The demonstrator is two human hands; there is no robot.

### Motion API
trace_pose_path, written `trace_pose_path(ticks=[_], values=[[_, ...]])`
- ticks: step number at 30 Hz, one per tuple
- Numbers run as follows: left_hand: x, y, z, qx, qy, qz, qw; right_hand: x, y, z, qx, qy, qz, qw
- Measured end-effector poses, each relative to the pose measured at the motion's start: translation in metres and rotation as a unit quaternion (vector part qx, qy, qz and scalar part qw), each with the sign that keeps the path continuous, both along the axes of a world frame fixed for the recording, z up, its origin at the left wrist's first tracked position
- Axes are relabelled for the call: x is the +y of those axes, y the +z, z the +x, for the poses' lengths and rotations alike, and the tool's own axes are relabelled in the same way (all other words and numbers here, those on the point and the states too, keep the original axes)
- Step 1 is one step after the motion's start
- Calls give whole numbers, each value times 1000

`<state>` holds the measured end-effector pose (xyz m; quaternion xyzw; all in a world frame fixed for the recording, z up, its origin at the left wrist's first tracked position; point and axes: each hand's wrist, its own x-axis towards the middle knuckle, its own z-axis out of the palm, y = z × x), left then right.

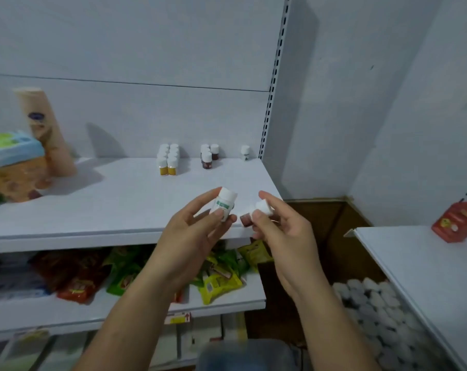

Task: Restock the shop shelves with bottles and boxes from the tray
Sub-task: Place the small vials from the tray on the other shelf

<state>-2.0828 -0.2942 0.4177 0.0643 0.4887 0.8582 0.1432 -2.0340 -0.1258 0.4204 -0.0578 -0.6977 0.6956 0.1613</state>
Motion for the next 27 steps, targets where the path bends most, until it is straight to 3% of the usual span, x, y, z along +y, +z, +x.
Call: trace_pose_path(ticks=[7,12,19,27], values=[[-20,-10,-122,22,10,-79,997,-26,-4,-127,4,-79,42,996],[-26,-30,-174,7,38,-126,991,-19,-15,-209,-4,-84,137,987],[-24,-44,-196,-10,71,-119,990,1,-37,-332,-59,-104,233,965],[-19,-51,-195,-2,94,-130,987,6,-60,-378,-93,-66,265,957]])
